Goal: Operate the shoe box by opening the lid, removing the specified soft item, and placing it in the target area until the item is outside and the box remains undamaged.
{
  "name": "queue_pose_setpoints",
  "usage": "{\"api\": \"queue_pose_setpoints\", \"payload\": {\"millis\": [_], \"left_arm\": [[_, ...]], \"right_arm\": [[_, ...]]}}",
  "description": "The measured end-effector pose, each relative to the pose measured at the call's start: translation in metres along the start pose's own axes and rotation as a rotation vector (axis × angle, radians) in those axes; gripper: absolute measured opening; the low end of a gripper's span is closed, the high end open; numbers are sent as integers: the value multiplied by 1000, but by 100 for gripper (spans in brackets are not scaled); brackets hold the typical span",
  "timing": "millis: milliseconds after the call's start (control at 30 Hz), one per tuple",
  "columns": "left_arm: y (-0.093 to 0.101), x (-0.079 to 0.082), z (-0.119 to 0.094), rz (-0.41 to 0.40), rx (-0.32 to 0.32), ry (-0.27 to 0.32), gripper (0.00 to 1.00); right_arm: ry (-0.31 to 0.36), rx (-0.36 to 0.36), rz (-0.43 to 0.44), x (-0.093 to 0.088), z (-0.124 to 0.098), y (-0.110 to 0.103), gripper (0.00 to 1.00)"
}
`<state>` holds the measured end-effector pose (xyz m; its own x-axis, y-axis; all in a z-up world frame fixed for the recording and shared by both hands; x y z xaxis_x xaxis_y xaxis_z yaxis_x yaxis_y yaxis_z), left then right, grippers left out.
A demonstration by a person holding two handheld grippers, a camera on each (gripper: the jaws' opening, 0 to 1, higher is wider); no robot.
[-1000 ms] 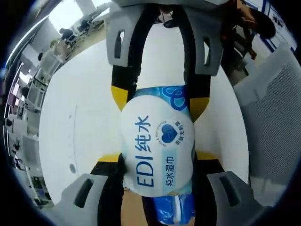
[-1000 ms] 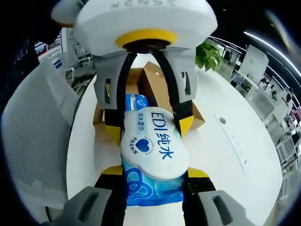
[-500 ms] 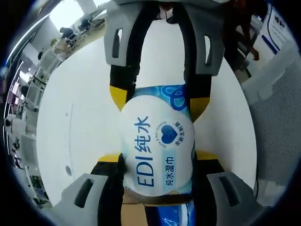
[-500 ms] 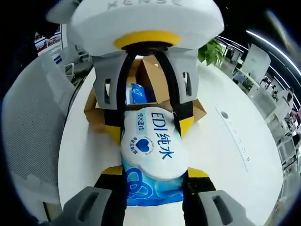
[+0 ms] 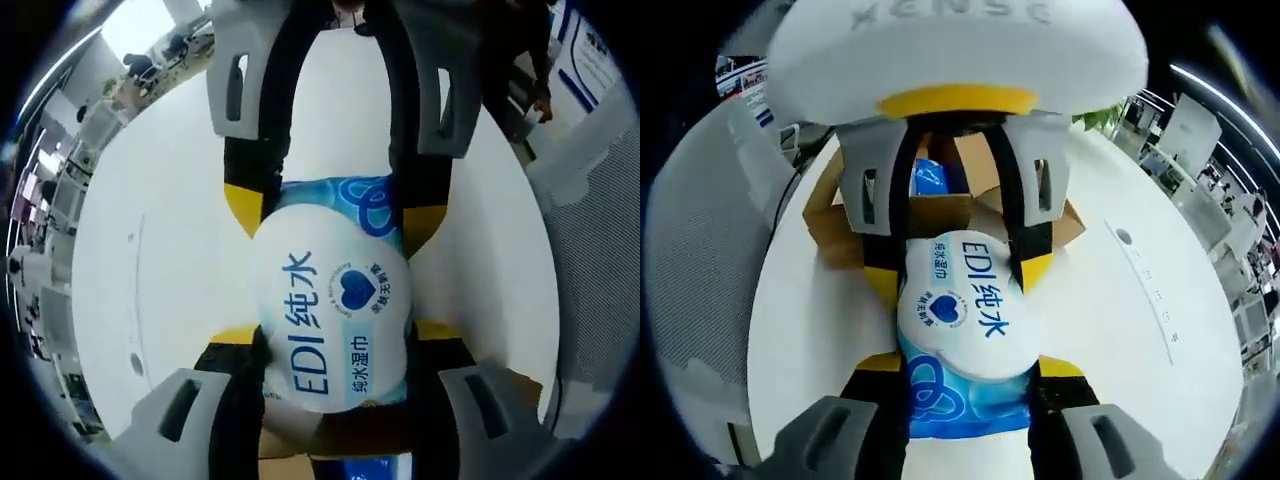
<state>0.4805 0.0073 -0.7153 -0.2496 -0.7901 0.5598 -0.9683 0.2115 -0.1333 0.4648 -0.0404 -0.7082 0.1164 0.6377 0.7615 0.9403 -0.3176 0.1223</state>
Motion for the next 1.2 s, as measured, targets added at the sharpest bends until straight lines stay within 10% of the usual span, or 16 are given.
{"api": "queue_pose_setpoints", "payload": {"millis": [1200], "left_arm": [[-6, -6, 10, -29, -47, 37, 56]], "right_arm": [[-34, 11, -44, -27, 7, 4, 44]]}}
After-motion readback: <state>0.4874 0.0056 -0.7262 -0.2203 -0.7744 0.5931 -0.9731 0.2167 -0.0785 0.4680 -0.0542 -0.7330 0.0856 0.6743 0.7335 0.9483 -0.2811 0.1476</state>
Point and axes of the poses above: the point that each gripper's makers call its tool centre point, and the gripper's own axes: z roughly forward along the fingers, y roughly to its right, x roughly out of its top, the point moved 3 cm from there along -z, roughly backward along the fingers, and after that the axes turned 15 degrees about y, right-handed, at the moved point
